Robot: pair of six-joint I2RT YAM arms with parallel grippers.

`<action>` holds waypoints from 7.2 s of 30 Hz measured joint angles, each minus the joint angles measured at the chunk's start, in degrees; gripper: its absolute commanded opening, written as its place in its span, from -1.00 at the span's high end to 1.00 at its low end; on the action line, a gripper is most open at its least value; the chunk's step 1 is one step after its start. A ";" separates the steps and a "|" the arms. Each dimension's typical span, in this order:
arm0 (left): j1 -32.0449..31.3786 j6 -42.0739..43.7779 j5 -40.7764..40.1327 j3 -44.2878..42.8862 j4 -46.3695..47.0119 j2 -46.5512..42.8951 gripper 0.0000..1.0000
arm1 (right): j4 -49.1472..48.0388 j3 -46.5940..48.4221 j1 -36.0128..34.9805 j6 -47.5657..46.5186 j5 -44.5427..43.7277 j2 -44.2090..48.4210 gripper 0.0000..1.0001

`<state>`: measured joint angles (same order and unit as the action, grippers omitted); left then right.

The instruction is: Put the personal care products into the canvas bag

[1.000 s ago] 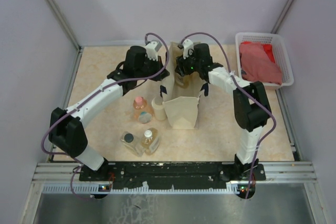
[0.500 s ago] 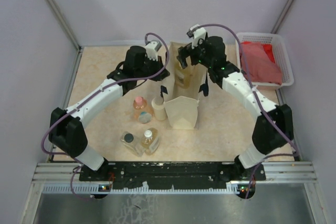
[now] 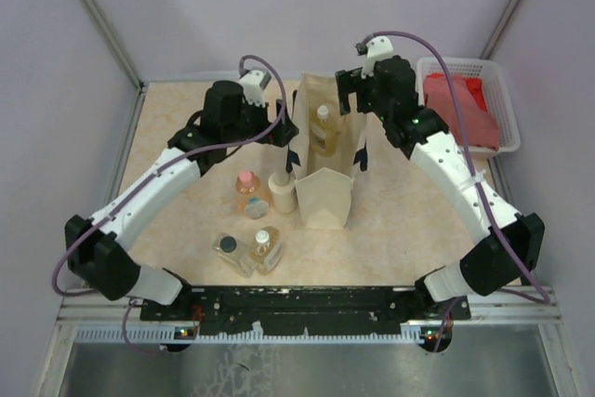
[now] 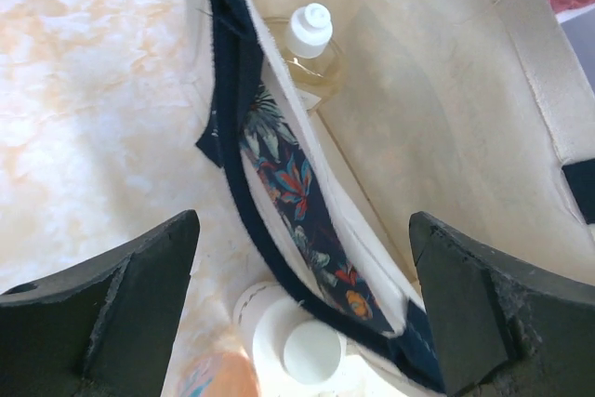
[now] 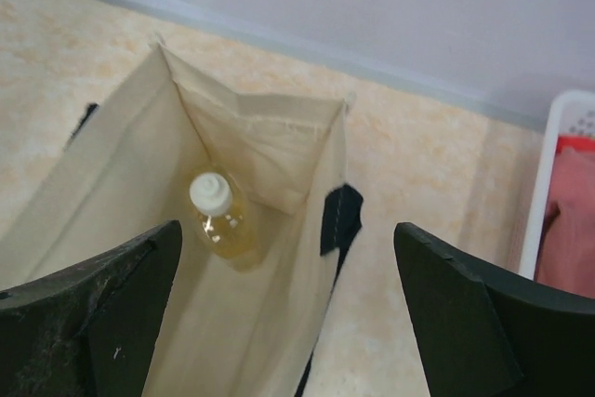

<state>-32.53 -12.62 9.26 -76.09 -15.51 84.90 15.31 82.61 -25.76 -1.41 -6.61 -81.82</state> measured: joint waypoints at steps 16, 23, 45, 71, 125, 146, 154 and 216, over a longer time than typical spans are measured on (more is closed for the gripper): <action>0.00 -4.42 -11.30 -2.19 -29.79 -15.10 -0.99 | 14.78 -0.17 0.00 4.70 -8.22 0.02 -0.80; 0.00 -9.25 -13.00 2.62 -38.82 -19.65 -0.99 | 14.58 -3.19 0.00 5.51 -7.74 0.02 -0.59; 0.00 -5.03 -13.64 16.79 -26.21 -15.32 -0.99 | 14.78 -5.88 0.00 5.53 -7.45 0.24 -0.59; -0.09 3.63 -10.67 21.86 -16.55 -14.16 0.70 | 15.50 -6.91 0.00 5.51 -8.61 0.48 -0.57; -0.11 10.36 4.11 -19.43 -28.37 -17.38 0.99 | 15.58 -7.26 0.00 4.39 -9.05 0.33 -0.57; -0.11 13.73 16.65 -16.85 -7.89 3.85 0.99 | 15.61 -7.26 0.00 6.23 -8.90 0.33 -0.57; -0.66 19.47 18.27 -18.27 -7.76 11.39 1.00 | 15.61 -7.19 0.00 9.20 -6.78 0.81 -0.58; -4.61 22.27 12.46 -21.31 0.94 14.93 -1.00 | 21.75 -3.04 0.07 11.63 -15.06 4.68 -0.73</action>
<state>-37.15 9.65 21.71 -97.41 -14.57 99.83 37.06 79.57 -25.69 10.22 -21.67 -77.14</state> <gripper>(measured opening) 0.998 0.865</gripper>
